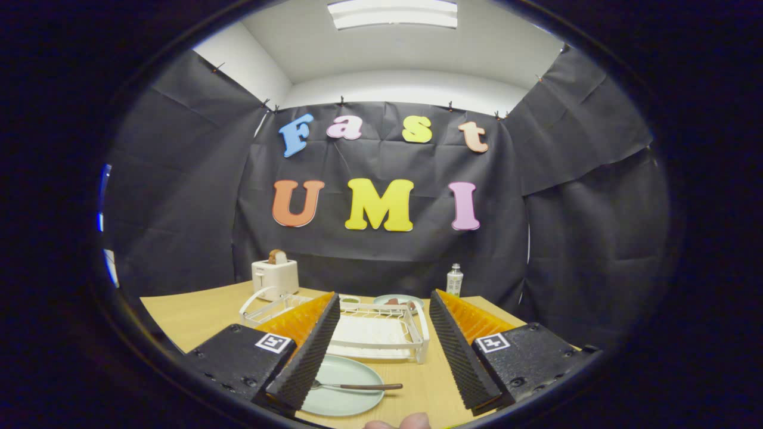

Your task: Take the plate from the dish rack, then take the spoon from the basket and place it into the plate.

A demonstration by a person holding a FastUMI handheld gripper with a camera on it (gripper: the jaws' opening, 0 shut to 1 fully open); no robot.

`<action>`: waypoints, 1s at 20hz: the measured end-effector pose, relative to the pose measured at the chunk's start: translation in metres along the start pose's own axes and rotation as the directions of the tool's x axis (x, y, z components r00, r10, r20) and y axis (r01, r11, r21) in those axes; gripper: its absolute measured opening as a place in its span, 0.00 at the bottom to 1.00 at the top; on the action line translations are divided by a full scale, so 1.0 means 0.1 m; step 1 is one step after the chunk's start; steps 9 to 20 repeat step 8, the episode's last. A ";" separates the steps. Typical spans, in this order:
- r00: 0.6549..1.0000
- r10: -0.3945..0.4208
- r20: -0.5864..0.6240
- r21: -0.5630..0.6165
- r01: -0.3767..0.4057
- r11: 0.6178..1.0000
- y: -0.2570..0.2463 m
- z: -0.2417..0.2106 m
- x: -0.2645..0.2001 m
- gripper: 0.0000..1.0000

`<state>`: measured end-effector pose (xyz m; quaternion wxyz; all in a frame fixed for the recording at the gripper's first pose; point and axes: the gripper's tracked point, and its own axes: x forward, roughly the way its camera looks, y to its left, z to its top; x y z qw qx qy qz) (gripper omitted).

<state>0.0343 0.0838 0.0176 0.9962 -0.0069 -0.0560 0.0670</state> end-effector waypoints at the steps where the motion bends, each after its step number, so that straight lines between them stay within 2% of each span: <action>1: 1.000 -0.002 0.003 -0.009 0.002 1.000 -0.01 -0.01 0.01 0.97; 8: 0.999 0.028 -0.026 0.048 -0.027 0.999 0.10 -0.07 0.13 0.97; 20: 0.999 0.028 -0.026 0.048 -0.027 0.999 0.10 -0.07 0.13 0.97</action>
